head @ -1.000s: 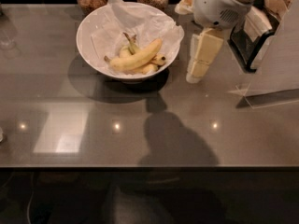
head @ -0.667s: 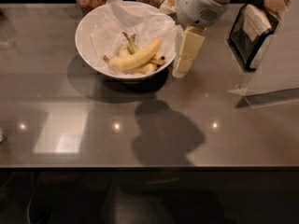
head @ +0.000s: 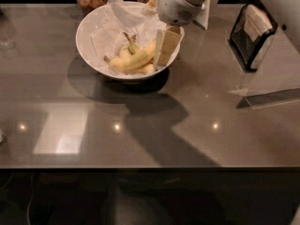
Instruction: Pick banana from white bowl
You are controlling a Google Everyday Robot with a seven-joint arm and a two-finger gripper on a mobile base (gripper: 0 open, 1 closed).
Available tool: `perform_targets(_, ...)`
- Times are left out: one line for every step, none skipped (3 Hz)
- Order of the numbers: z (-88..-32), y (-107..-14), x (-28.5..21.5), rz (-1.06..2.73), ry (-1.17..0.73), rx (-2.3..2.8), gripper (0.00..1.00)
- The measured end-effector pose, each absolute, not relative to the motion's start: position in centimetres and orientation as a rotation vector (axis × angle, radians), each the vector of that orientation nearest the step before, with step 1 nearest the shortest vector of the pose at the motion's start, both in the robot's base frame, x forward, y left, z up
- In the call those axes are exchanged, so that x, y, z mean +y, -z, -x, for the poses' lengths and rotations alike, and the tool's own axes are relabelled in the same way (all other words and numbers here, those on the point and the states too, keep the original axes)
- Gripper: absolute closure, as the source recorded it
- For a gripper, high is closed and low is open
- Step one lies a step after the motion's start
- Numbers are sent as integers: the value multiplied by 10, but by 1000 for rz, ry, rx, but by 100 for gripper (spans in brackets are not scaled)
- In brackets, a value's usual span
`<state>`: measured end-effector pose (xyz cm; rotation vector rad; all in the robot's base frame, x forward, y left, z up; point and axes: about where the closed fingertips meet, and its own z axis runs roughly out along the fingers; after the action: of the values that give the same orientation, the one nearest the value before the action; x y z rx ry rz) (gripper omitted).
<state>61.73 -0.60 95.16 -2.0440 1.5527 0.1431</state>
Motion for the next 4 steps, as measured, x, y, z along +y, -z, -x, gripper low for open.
perform_targets(-638, -938, 2, 2045, -138, 1563, 29)
perform_targets(-651, -924, 9, 2053, -138, 1578, 50)
perform_targets(-657, -907, 14, 2078, -135, 1593, 45)
perform_targets(-657, -889, 20, 2118, -136, 1604, 41)
